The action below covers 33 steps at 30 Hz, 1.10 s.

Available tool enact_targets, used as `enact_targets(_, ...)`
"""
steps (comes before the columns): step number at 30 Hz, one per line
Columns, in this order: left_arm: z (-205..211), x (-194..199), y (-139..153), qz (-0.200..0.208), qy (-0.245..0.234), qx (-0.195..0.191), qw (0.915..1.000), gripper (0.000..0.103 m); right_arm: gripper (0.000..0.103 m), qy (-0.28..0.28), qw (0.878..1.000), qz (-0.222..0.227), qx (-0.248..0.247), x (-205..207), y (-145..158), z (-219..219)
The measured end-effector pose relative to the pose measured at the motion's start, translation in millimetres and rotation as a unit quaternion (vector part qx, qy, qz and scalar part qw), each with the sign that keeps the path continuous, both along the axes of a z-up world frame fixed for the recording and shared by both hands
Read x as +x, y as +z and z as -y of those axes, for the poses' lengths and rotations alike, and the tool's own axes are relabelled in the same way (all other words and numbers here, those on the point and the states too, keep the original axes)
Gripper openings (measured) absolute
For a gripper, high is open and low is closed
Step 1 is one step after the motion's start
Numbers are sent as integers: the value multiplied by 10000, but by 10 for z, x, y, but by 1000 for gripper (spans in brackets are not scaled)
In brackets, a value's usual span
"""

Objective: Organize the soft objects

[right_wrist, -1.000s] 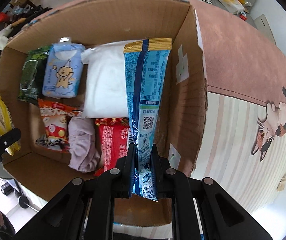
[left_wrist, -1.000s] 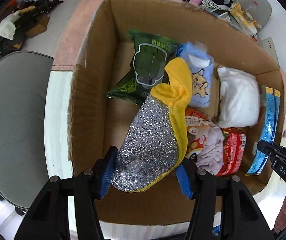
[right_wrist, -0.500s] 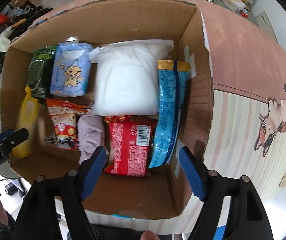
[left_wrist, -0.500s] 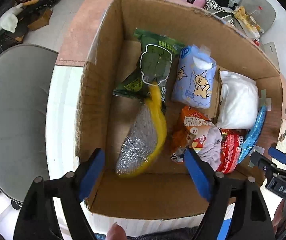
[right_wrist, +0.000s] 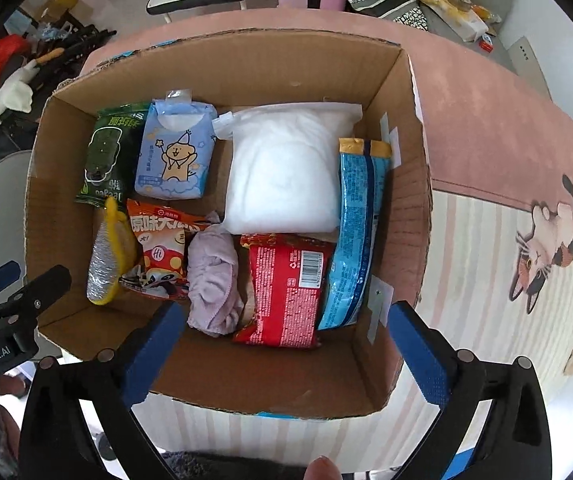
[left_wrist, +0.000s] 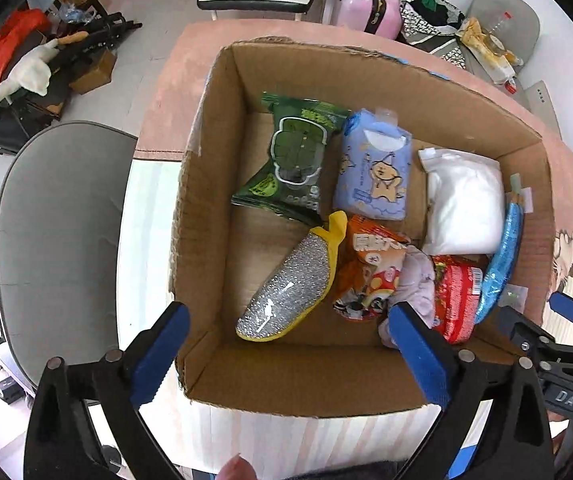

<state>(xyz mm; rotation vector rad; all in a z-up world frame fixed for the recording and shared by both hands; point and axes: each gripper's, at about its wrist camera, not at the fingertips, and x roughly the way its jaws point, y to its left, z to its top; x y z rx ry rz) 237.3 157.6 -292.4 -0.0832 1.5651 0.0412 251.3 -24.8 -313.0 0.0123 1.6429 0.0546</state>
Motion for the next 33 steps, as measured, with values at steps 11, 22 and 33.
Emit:
enact_targets(11,214,-228,664,787,-105,201,9966,102,103,-55,9987,502,-83,-254,521,44)
enact_targets(22,367,-767,1620,1642,-215,276,9858,102,103,47,9888,1489,35,-828,1697,170)
enact_targets(33,477,-1249,2412,2281,-286,215,9730,102,103,65,9721,2342,-77,-1387,2686,234)
